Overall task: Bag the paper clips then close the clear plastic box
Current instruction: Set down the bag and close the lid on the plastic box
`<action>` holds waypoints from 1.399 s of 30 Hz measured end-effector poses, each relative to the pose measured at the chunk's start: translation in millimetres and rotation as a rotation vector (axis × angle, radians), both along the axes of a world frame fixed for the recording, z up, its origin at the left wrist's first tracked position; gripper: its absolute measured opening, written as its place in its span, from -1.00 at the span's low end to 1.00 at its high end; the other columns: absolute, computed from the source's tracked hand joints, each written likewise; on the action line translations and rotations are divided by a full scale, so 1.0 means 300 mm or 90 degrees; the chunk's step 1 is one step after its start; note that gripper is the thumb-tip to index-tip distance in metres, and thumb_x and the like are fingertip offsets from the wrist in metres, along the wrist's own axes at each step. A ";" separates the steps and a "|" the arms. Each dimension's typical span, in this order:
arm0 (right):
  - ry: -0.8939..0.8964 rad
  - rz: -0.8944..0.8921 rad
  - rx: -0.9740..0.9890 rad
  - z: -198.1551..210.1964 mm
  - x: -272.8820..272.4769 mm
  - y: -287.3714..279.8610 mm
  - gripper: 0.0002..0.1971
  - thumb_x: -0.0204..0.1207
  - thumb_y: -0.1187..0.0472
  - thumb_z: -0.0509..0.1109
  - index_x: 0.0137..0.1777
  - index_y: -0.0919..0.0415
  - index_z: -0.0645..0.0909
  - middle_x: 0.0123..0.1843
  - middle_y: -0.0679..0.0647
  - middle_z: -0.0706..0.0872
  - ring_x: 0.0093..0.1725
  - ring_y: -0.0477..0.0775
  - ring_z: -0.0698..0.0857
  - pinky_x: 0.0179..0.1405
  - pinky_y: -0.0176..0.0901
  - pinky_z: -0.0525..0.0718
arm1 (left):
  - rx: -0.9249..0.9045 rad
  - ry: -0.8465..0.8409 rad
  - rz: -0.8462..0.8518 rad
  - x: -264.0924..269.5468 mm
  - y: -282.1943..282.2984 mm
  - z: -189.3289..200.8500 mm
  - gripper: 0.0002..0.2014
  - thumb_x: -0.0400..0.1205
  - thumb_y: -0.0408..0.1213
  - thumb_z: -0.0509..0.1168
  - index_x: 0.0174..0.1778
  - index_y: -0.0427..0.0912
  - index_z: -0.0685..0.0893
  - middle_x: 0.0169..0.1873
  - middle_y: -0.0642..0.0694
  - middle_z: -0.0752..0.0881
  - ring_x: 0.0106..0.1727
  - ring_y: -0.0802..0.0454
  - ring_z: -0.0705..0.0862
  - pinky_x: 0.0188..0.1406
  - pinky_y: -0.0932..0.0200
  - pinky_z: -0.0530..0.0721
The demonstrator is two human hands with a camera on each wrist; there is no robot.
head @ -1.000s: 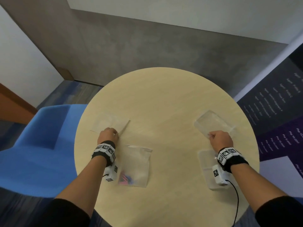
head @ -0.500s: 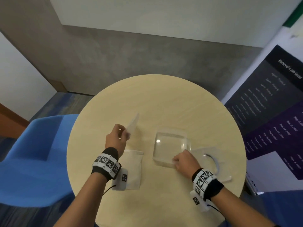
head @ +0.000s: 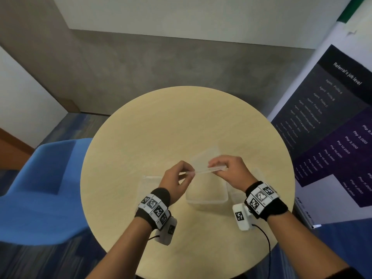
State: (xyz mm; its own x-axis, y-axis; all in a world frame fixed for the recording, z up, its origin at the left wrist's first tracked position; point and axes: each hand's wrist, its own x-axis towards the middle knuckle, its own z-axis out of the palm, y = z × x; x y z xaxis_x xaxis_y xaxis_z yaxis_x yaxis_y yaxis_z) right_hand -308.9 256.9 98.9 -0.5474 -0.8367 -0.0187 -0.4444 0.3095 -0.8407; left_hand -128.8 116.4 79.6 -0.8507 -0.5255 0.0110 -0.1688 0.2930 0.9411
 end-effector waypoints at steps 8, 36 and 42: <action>-0.016 0.032 0.192 -0.169 0.091 0.140 -0.89 0.53 0.07 0.45 -0.20 -0.02 0.78 -0.33 -0.03 0.81 -0.34 -0.01 0.76 -0.24 -0.10 0.71 | -0.067 -0.215 -0.082 0.021 0.037 -0.130 -0.90 0.63 -0.30 0.33 0.03 -0.09 0.69 -0.13 -0.05 0.81 -0.10 0.02 0.79 0.03 0.06 0.79; 0.114 -0.270 0.211 -0.154 -0.040 0.123 -0.85 0.45 0.19 0.48 0.01 0.08 0.73 -0.24 0.00 0.75 -0.23 0.08 0.73 -0.14 -0.03 0.76 | -0.497 -0.442 -0.389 -0.195 0.114 -0.182 -0.52 0.57 -0.52 0.25 0.34 0.00 0.69 0.25 -0.16 0.59 0.22 -0.22 0.57 0.17 -0.08 0.64; 0.078 -0.333 0.515 -0.246 -0.090 0.352 0.20 -0.11 -0.52 0.53 0.56 -0.12 0.18 0.53 0.27 0.24 0.48 0.39 0.34 0.34 0.32 0.52 | -0.602 -0.482 -0.356 -0.338 0.169 -0.054 -0.79 0.65 -0.35 0.24 0.06 -0.27 0.78 0.13 -0.21 0.62 0.16 -0.20 0.58 0.17 -0.04 0.59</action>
State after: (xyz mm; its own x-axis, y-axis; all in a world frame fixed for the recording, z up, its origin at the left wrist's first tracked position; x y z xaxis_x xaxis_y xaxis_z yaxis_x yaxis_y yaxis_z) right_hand -336.0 362.6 25.2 -0.8833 -0.2458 -0.3993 -0.1564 0.9573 -0.2432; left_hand -230.2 167.0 63.4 -0.9059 -0.1592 -0.3925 -0.2006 0.9774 0.0667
